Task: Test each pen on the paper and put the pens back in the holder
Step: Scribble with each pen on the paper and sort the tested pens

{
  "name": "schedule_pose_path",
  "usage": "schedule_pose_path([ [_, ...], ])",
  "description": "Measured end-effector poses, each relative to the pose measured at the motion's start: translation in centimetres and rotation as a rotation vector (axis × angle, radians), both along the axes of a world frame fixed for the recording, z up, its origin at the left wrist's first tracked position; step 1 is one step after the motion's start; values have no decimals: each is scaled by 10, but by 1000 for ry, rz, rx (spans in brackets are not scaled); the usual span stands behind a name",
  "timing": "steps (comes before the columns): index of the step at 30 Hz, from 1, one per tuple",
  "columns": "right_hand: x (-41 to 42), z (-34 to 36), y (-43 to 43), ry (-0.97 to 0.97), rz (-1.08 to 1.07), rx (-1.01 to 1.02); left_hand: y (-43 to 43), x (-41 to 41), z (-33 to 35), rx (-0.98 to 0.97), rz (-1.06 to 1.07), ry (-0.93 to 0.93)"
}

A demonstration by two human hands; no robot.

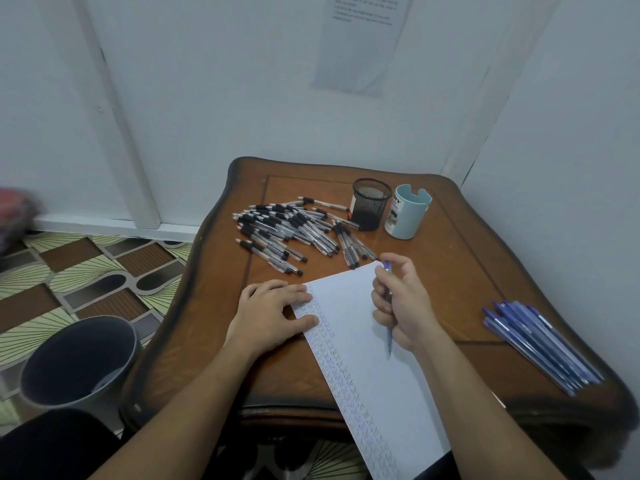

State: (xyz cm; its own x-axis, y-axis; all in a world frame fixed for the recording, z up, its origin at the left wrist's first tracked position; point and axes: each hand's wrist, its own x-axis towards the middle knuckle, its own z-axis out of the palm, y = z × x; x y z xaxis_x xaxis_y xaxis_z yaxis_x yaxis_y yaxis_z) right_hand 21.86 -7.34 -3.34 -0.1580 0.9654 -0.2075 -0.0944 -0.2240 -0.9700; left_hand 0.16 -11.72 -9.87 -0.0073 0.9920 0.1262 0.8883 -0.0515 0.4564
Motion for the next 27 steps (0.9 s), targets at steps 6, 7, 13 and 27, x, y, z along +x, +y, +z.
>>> schedule_pose_path([
  [6, 3, -4, 1, 128, -45, 35, 0, 0, -1, 11, 3, -11],
  [7, 2, -5, 1, 191, -52, 2, 0, 0, -1, 15, 5, -16],
  [13, 3, -18, -3, 124, -9, -44, 0, -1, -4, 32, 3, -31],
  [27, -10, -49, -15, -363, 161, 226, 1, 0, -4, 23, 1, -9],
])
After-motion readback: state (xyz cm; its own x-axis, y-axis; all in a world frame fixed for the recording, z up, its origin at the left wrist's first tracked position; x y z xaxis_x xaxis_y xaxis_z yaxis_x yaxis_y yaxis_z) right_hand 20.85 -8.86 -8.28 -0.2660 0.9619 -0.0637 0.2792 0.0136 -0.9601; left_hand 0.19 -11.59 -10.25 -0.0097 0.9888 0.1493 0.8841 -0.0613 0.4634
